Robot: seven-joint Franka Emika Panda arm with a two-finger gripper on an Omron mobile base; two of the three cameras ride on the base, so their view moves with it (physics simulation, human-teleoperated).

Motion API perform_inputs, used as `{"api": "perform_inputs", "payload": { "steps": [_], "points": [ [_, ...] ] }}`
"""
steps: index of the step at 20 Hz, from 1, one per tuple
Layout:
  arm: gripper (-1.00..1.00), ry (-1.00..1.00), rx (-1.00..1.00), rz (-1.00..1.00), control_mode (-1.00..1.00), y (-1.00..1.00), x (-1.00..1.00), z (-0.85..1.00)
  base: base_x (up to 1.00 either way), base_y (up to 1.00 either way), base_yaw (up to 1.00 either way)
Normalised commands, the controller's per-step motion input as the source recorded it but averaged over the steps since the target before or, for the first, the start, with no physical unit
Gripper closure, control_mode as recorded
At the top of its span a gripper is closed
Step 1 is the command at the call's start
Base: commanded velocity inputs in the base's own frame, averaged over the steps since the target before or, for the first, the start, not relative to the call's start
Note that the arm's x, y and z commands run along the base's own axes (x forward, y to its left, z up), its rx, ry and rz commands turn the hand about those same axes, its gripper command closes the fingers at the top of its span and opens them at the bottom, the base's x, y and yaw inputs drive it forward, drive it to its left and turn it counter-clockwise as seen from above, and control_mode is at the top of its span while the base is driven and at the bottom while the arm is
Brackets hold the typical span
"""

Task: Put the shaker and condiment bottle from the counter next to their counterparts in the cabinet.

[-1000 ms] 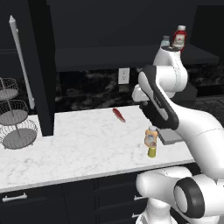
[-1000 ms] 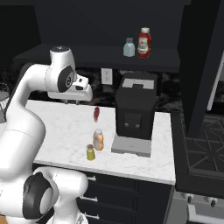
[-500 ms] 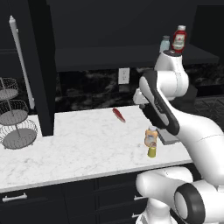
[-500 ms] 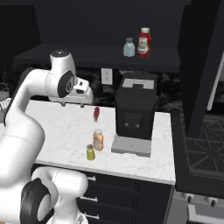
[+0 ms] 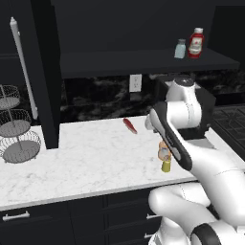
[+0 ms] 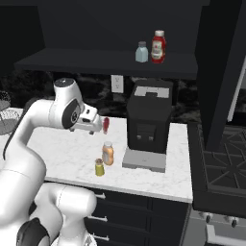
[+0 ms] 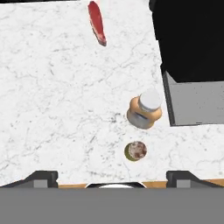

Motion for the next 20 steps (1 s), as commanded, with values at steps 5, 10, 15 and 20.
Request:
{"api": "perform_inputs", "payload": {
  "steps": [5,10,15,20],
  "points": [
    [-1.00,0.00,-0.03,-0.05,-1.00,0.00,-0.06,-0.70,0.00,0.00,0.00],
    [-1.00,-0.04,-0.03,-0.02,-1.00,0.04,0.00,-0.51,0.00,0.00,0.00],
    [-1.00,-0.18,-0.07,-0.12,-1.00,0.13,0.03,-0.22,0.00,0.00,0.00],
    [-1.00,-0.26,-0.13,-0.26,-1.00,0.12,0.23,-0.28,0.00,0.00,0.00]
  ]
}}
